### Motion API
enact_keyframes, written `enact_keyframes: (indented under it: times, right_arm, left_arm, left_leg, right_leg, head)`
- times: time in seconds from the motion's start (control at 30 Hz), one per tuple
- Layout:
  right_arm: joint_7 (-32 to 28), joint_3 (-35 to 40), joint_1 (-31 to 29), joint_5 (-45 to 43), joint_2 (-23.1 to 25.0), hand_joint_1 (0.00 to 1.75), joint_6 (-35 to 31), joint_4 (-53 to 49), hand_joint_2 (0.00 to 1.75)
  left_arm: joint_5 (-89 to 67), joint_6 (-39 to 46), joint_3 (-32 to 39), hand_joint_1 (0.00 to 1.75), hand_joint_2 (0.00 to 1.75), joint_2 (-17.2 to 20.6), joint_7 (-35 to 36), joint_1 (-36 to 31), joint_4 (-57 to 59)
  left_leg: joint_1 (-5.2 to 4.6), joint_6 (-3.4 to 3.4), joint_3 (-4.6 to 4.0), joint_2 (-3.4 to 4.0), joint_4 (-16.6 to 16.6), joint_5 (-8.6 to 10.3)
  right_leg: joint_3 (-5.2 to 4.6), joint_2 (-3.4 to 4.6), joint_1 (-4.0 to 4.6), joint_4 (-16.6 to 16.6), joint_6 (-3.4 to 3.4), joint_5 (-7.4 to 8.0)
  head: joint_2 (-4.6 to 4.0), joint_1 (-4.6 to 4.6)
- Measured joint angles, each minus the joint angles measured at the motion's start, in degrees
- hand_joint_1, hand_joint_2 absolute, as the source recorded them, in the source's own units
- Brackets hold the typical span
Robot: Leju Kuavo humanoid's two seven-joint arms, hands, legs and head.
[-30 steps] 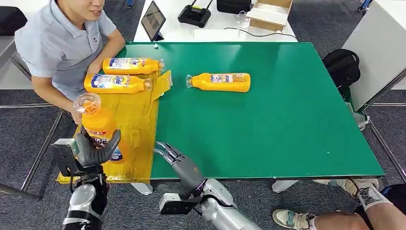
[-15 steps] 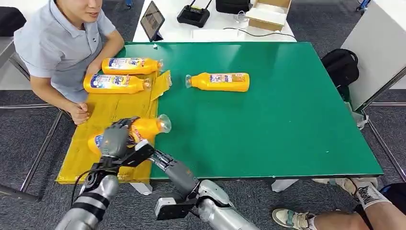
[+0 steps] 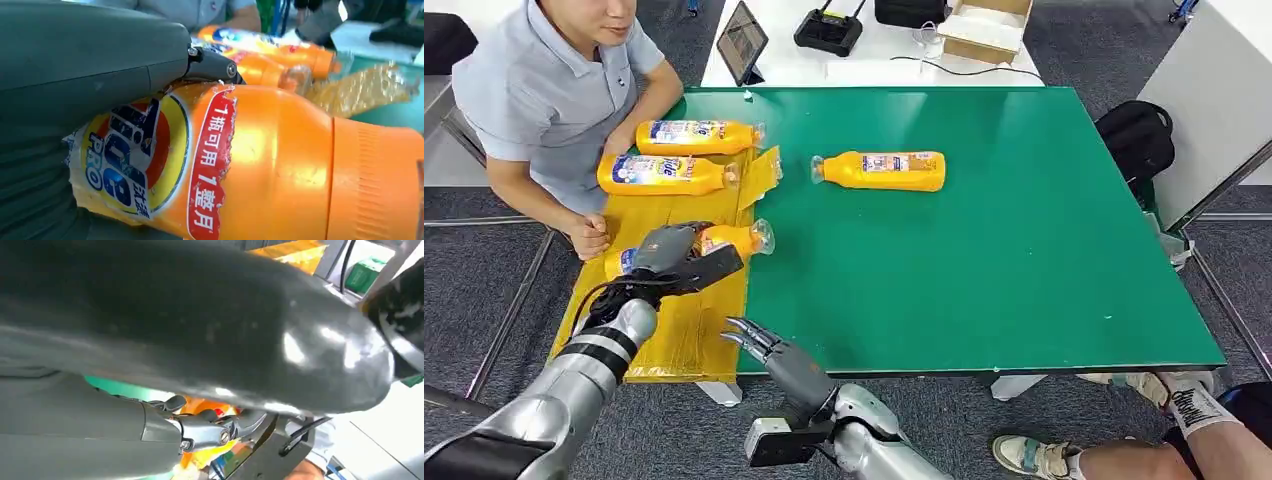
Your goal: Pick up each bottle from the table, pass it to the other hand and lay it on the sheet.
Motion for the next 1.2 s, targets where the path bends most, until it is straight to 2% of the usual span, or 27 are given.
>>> enact_keyframes:
  times: [0.23, 0.27, 0.3, 0.37, 0.4, 0.43, 0.47, 0.53, 0.87, 1.2]
  right_arm:
    - [-0.02, 1.59, -0.06, -2.03, -0.26, 0.00, 0.74, -0.11, 0.00]
    - [0.00, 1.75, -0.08, -2.20, -0.31, 0.00, 0.83, -0.11, 0.00]
    - [0.00, 1.88, -0.09, -2.44, -0.33, 0.00, 0.94, -0.11, 0.00]
    - [-0.02, 2.14, -0.14, -2.86, -0.33, 0.00, 0.98, -0.11, 0.00]
    - [0.00, 2.42, -0.20, -3.32, -0.37, 0.00, 1.05, -0.11, 0.00]
    - [0.00, 2.71, -0.24, -3.99, -0.48, 0.00, 1.11, -0.13, 0.00]
    - [0.00, 3.08, -0.27, -4.68, -0.59, 0.00, 1.11, -0.26, 0.00]
    - [0.00, 3.71, -0.50, -5.74, -0.76, 0.00, 1.07, -0.41, 0.00]
    - [0.00, 6.67, -2.06, -9.64, -0.81, 0.00, 0.17, -1.05, 0.00]
    - [-0.02, 7.67, -2.67, -10.53, -0.81, 0.00, -0.44, -1.05, 0.00]
  left_arm:
    - [-0.83, -5.32, -2.34, 1.71, 1.75, -0.41, -0.22, -3.24, 3.99]
    - [-0.83, -5.76, -2.56, 1.75, 1.75, -0.46, -0.26, -3.67, 4.30]
    - [-0.83, -6.20, -2.80, 1.61, 1.75, -0.50, -0.31, -4.11, 4.61]
    - [-0.70, -7.98, -3.12, 0.93, 1.75, -0.59, -0.72, -5.02, 5.18]
    - [-0.70, -9.57, -3.21, 0.77, 1.75, -0.66, -1.17, -5.66, 5.61]
    - [-0.81, -11.52, -3.51, 0.26, 1.75, -0.63, -1.77, -6.39, 6.07]
    - [-0.98, -13.27, -4.13, 0.23, 1.75, -0.59, -2.34, -7.26, 6.51]
    - [-1.70, -15.89, -5.20, 0.02, 1.75, -0.50, -3.43, -8.70, 7.18]
    - [-1.07, -27.47, -10.36, 0.00, 1.75, -1.31, -3.10, -14.60, 10.36]
    - [-0.63, -29.50, -11.73, 0.00, 1.75, -2.05, -1.16, -15.82, 11.77]
  left_leg:
    - [0.00, 0.00, 0.00, 0.00, 0.00, 0.00]
    - [0.00, 0.00, 0.00, 0.00, 0.00, 0.00]
    - [0.00, 0.00, 0.00, 0.00, 0.00, 0.00]
    - [0.00, 0.00, 0.00, 0.00, 0.00, 0.01]
    - [0.00, 0.00, 0.00, 0.00, 0.00, 0.01]
    - [0.01, 0.00, -0.01, 0.00, 0.00, 0.01]
    - [0.01, 0.00, -0.02, -0.01, 0.00, 0.01]
    - [0.00, 0.00, -0.02, -0.01, 0.00, 0.01]
    - [0.00, 0.00, -0.02, -0.01, 0.00, 0.01]
    - [0.00, 0.00, -0.02, -0.01, 0.00, 0.01]
  right_leg:
    - [0.00, 0.00, 0.01, 0.01, 0.00, 0.00]
    - [0.00, 0.00, 0.01, 0.01, 0.00, 0.00]
    - [0.00, 0.00, 0.01, 0.01, 0.00, 0.00]
    - [0.00, 0.00, 0.01, 0.01, 0.00, 0.00]
    - [0.00, 0.00, 0.01, 0.01, 0.00, 0.00]
    - [0.00, 0.00, 0.01, 0.01, 0.00, 0.00]
    - [0.01, 0.00, 0.01, 0.02, 0.00, 0.00]
    - [0.00, 0.00, 0.01, 0.02, 0.00, 0.00]
    - [0.01, 0.00, 0.01, 0.02, 0.00, 0.00]
    - [0.01, 0.00, 0.01, 0.02, 0.00, 0.00]
  head:
    - [0.00, 0.00]
    - [0.00, 0.00]
    - [0.00, 0.00]
    - [0.00, 0.00]
    - [0.00, 0.00]
    - [0.00, 0.00]
    - [0.00, -0.02]
    - [0.00, -0.02]
    - [0.00, 0.00]
    - [0.00, 0.00]
